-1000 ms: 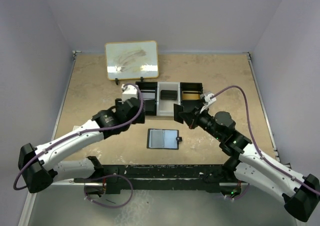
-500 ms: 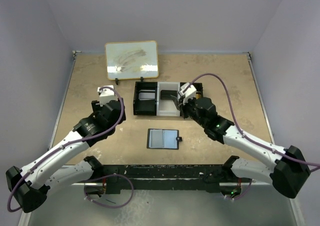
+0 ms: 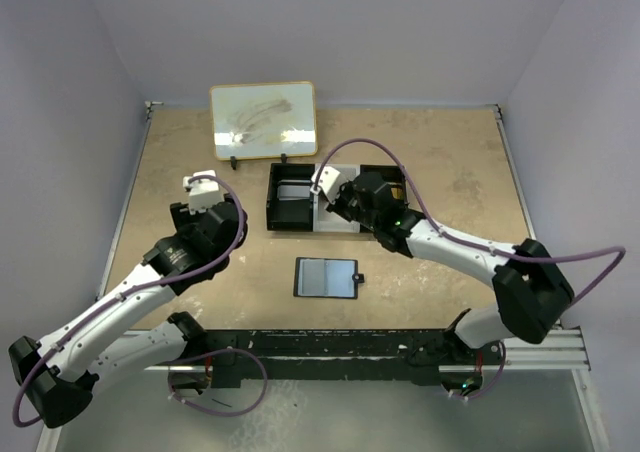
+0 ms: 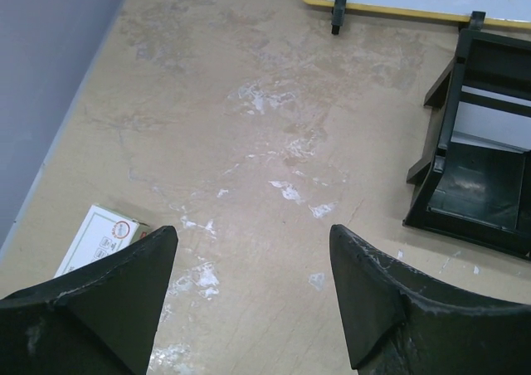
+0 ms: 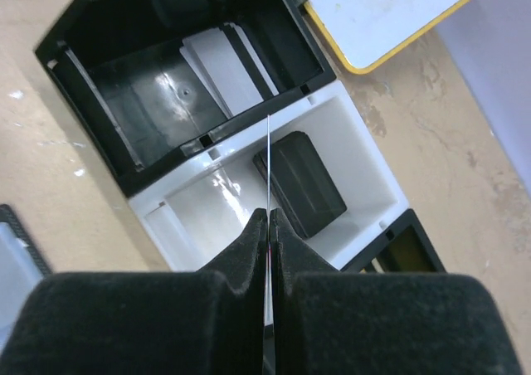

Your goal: Take the credit cards out of the card holder

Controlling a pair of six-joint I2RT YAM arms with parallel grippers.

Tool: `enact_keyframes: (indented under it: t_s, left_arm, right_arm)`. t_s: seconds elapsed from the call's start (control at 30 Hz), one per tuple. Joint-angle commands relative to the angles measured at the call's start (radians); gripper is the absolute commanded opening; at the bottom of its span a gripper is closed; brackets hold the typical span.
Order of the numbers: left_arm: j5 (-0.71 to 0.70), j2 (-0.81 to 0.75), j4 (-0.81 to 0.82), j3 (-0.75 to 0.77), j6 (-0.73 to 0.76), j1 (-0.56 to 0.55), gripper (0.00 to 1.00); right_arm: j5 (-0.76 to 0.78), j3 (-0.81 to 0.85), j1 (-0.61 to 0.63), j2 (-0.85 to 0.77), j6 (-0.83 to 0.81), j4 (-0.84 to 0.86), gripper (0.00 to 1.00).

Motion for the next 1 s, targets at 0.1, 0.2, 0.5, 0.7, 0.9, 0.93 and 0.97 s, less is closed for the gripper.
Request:
enact_keyframes:
  t_s: [0.1, 0.2, 0.5, 0.7, 0.9, 0.93, 0.97]
  left_arm:
    - [-0.074, -0.058, -0.002, 0.036, -0.022, 0.002, 0.73]
    - [-0.065, -0.069, -0.001, 0.034, -0.020, 0.002, 0.73]
    - [-0.056, -0.072, 0.000, 0.033, -0.016, 0.003, 0.73]
    - [-0.061, -0.061, 0.001, 0.034, -0.008, 0.005, 0.73]
    - [-0.048, -0.058, 0.006, 0.032, -0.001, 0.006, 0.73]
    - [-0.046, -0.059, 0.006, 0.033, -0.001, 0.006, 0.73]
    - [-0.047, -0.056, 0.006, 0.033, 0.000, 0.006, 0.73]
  right_arm:
    - [0.081, 0.142, -0.001, 0.128, -0.231, -0.048, 0.00]
    - [0.097, 0.148, -0.011, 0.160, -0.265, -0.014, 0.00]
    - [0.145, 0.193, -0.034, 0.280, -0.355, 0.003, 0.00]
    - [0.148, 0.225, -0.046, 0.348, -0.429, 0.043, 0.00]
    - [0.159, 0.282, -0.053, 0.436, -0.508, 0.033, 0.00]
    - [0.162, 0.294, -0.054, 0.450, -0.518, 0.026, 0.00]
    - [0.164, 0.304, -0.056, 0.465, -0.526, 0.017, 0.00]
